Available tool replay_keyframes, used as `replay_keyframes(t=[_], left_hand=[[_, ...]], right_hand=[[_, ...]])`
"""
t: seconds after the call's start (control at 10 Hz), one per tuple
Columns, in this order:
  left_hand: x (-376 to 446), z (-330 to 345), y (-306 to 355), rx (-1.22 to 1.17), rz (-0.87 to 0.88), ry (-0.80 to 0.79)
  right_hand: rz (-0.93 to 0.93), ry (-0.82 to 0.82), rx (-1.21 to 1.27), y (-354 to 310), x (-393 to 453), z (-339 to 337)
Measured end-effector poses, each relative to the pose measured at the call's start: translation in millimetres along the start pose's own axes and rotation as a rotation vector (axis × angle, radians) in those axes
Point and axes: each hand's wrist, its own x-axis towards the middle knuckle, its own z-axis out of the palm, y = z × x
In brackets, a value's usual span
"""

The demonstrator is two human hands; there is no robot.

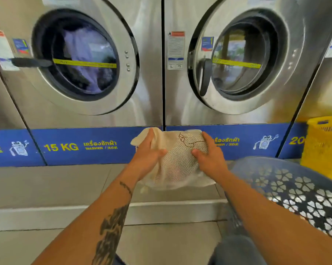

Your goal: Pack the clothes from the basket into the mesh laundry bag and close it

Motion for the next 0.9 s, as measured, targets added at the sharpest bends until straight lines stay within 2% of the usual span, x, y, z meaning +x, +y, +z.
replay_keyframes(t=[0.1,0.2,0.3,0.4,0.5,0.6,0.7,0.8,0.9], left_hand=[[57.4,14.6,-43.5,0.077,-0.033,0.011],[112.9,31.7,-111.5,0.184,-0.055,-0.042],[159.2,52.4,-184.4,0.399,-0.174,-0.105],[185.3,64.6,-235.3,0.687,-0.384,-0.086],[195.4,57.2,-247.8,0.790,-0.394,-0.089],[207.4,35.2,-232.0,0.949,-0.476,-0.185],[203.0,15.8,-189.6,1.109,-0.463,-0.254],[196.2,-13.6,-126.9,1.212,-0.395,-0.263],[177.4,-35.2,-50.6,1.185,-0.363,-0.283]], right_hand=[[0.058,-0.009,-0.027,37.6,40.9,37.4],[0.099,-0.058,-0.090,93.5,75.9,85.7],[0.176,-0.140,-0.222,148.9,99.2,134.9],[0.257,-0.137,-0.335,178.1,118.6,166.0],[0.269,-0.221,-0.377,184.7,129.2,178.9],[0.355,-0.415,-0.472,171.7,149.4,167.2],[0.421,-0.610,-0.639,135.2,168.7,137.9],[0.415,-0.723,-0.732,76.7,178.4,99.4],[0.397,-0.771,-0.668,6.9,171.1,57.0]])
